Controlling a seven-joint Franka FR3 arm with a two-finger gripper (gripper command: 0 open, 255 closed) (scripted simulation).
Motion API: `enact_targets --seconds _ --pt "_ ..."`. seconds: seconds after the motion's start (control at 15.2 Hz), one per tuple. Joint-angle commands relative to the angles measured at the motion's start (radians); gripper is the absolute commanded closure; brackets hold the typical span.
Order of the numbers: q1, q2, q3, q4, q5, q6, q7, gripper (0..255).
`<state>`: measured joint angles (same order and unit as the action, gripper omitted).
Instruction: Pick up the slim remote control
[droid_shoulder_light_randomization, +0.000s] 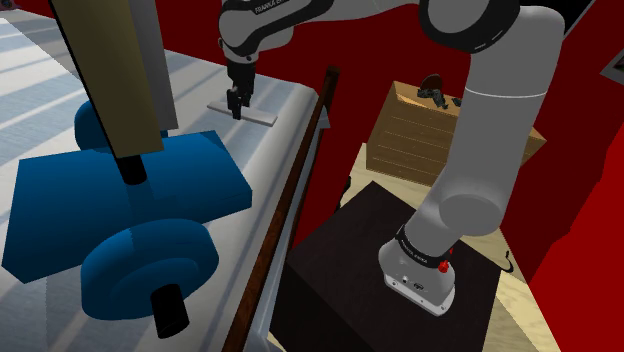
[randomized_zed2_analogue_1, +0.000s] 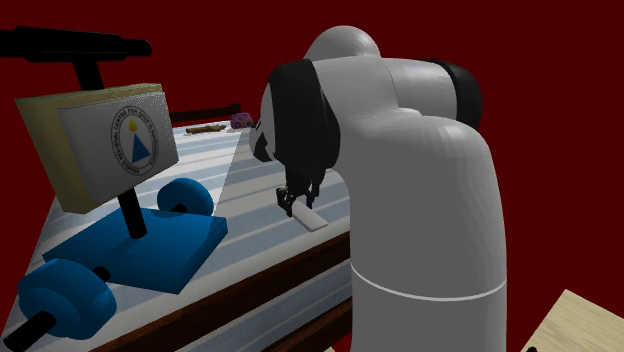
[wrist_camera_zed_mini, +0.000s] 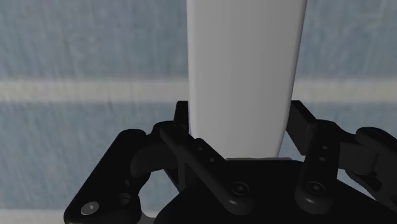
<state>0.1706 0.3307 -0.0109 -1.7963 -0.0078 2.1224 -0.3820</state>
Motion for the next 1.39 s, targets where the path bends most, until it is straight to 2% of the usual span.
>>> enact_targets --seconds 0.0,0.46,1.32 --pt "0.000 0.000 0.000 0.000 0.000 0.001 0.000 255" --pt "0.001 0.001 0.000 -0.001 0.000 0.002 0.001 255" --pt "0.001 -0.057 0.000 0.096 0.000 -0.153 0.000 255"
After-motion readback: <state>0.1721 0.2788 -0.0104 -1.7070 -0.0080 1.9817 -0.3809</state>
